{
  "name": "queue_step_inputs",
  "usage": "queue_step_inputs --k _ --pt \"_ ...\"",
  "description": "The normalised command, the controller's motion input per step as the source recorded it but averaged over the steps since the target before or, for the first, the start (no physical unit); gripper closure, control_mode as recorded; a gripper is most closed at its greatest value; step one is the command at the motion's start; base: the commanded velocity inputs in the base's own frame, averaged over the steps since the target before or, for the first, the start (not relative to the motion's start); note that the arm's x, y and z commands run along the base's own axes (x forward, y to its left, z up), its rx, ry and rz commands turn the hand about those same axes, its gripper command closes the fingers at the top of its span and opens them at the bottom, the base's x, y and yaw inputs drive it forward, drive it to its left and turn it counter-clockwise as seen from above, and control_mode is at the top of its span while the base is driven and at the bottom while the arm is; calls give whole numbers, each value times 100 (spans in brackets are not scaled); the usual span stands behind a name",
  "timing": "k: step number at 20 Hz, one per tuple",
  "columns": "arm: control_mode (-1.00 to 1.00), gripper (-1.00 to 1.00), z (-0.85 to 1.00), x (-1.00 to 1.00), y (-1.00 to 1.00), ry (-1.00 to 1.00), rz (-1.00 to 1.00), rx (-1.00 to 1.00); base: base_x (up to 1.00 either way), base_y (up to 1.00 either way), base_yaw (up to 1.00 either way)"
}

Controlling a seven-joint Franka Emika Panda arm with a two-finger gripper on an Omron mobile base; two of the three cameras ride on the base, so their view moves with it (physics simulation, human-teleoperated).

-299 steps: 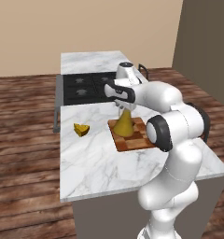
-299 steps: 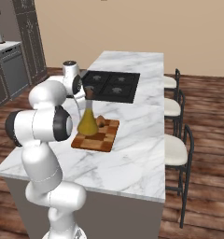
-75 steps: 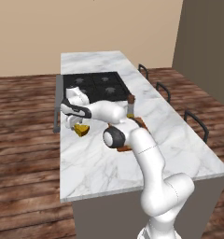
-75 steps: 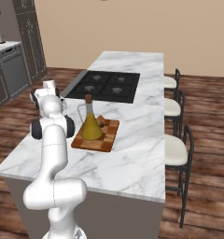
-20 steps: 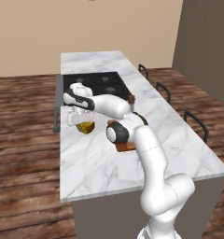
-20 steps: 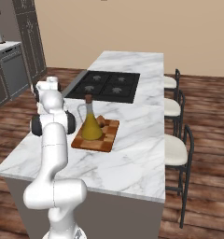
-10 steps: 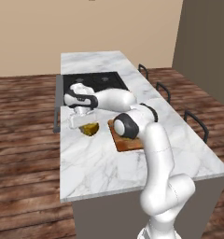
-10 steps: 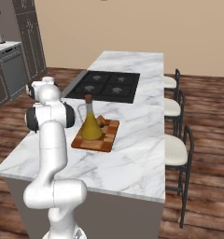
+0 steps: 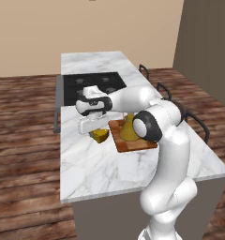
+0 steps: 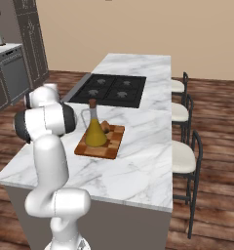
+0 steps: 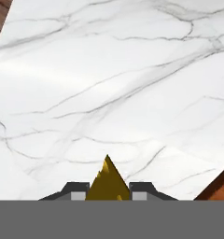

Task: Retrieve the reheated potato from the microwave, then place the potato, cheese, and condiment on the cutting board.

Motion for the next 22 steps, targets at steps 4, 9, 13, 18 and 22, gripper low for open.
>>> queue_step_inputs --k 4,9,13,18,22 --pt "-100 100 29 -47 -31 -1 -11 3 0 0 0" --pt "-100 100 25 -33 -32 -1 1 0 0 0 0" --pt "-100 100 19 -30 -38 0 9 0 0 0 0" --pt "-100 100 11 -27 -43 0 19 0 0 0 0" --pt "-100 100 1 -29 -41 0 29 0 0 0 0"
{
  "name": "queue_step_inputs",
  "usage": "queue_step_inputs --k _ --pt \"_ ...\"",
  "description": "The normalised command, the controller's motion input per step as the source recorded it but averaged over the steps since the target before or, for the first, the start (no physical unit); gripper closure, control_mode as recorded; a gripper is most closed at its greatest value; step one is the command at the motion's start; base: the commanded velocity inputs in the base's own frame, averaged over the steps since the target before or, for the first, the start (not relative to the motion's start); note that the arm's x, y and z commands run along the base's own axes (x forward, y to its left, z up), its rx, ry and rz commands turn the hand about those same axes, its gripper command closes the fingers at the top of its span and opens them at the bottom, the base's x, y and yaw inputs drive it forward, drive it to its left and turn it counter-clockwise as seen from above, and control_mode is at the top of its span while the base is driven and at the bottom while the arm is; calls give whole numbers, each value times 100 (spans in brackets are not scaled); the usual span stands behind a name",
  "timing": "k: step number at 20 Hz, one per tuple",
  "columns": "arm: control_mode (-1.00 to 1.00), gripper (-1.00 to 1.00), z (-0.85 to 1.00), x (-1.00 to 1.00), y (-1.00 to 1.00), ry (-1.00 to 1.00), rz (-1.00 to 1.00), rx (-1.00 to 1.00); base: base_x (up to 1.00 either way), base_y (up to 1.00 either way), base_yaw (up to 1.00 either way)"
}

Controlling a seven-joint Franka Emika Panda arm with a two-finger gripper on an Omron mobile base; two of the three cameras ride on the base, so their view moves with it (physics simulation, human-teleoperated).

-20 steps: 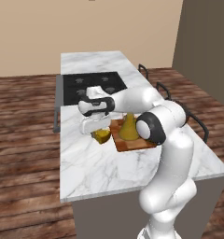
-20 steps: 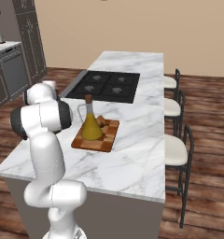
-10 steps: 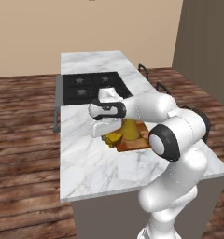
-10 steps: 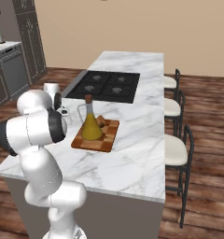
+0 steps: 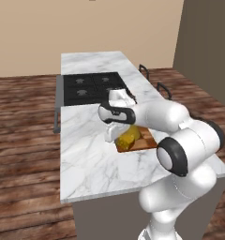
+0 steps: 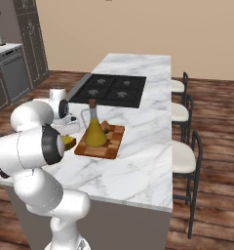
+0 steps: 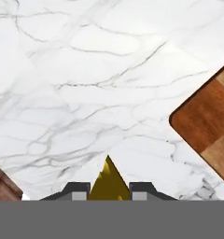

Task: Retrieve the reheated potato from the microwave, then place the potato, cheese, and condiment on the cutting board.

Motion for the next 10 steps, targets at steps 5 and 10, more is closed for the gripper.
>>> queue_step_inputs --k 5,10 --pt "-100 100 0 -20 -40 0 33 0 0 0 0" --pt "-100 100 0 -10 -33 0 34 0 0 0 0"
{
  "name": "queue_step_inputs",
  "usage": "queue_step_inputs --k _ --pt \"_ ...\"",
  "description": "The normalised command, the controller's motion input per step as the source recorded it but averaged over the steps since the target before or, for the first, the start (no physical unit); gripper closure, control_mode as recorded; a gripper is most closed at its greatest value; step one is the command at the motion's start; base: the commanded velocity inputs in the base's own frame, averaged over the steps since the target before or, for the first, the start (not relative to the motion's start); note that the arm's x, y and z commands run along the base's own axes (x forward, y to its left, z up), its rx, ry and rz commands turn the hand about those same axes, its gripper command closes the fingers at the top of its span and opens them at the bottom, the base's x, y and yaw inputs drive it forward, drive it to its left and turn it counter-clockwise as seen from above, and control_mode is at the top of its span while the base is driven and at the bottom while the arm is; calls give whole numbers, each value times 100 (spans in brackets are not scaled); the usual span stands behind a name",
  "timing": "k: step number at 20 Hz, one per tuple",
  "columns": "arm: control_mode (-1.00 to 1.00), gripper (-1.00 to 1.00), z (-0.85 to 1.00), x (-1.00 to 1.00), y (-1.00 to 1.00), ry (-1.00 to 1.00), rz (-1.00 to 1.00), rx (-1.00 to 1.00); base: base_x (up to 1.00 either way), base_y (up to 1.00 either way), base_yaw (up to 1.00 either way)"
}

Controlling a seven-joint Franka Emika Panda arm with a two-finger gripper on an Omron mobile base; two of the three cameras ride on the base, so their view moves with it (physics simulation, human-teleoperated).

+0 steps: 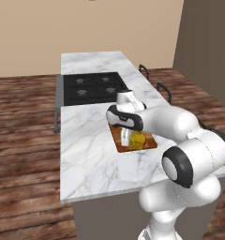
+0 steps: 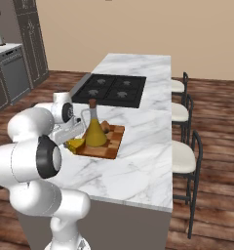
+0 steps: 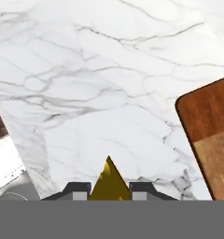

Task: Retrieve the reheated potato from the microwave, then place the potato, cheese, and condiment on the cutting board.

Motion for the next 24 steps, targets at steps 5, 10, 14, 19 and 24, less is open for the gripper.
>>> queue_step_inputs --k 5,10,14,19,24 --pt "-100 100 0 7 -20 0 33 0 0 0 0" --pt "-100 100 -6 4 -17 0 37 0 0 0 0" --pt "-100 100 -7 8 -15 0 34 1 0 0 0" --pt "-100 100 -12 16 -9 0 26 5 0 0 0" --pt "-100 100 -15 26 -5 0 18 10 0 0 0"
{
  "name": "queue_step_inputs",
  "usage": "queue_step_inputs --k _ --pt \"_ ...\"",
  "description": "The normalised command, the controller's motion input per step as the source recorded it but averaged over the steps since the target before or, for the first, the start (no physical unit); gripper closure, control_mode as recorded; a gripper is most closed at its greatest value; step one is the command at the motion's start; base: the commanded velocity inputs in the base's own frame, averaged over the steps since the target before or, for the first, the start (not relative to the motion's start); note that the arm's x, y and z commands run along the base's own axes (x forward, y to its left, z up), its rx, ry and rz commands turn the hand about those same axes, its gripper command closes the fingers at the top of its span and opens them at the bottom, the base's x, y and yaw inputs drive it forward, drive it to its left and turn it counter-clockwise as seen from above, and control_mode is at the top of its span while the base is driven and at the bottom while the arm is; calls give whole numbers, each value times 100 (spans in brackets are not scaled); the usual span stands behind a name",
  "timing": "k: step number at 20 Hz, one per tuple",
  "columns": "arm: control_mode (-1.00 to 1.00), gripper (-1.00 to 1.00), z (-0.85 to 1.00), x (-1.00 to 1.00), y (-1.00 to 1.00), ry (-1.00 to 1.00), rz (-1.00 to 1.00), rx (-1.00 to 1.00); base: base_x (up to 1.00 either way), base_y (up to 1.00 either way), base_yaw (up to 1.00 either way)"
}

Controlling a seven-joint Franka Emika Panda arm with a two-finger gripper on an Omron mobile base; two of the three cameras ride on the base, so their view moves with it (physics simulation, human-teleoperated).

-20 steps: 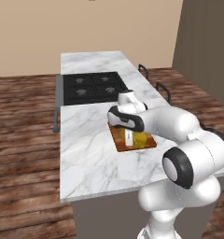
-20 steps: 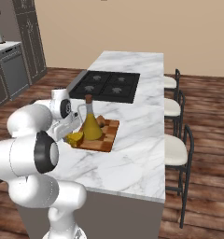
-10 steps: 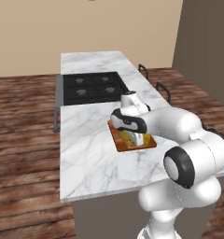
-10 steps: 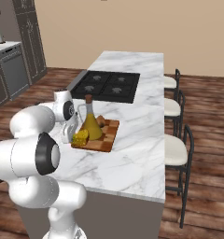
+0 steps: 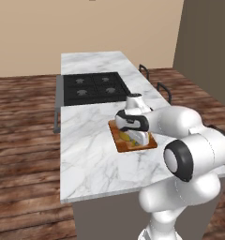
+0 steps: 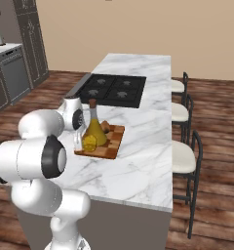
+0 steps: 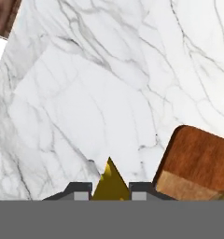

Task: Retrieve the reheated potato from the microwave, then place the potato, cheese, and condiment on the cutting board.

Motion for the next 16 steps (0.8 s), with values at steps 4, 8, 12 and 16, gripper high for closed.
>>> queue_step_inputs --k 4,8,12,16 --pt "-100 100 -15 29 -2 0 14 12 0 0 0" --pt "-100 100 -10 13 -1 0 12 10 0 0 0" --pt "-100 100 -8 8 0 0 11 8 0 0 0" --pt "-100 100 -8 4 0 0 8 5 0 0 0"
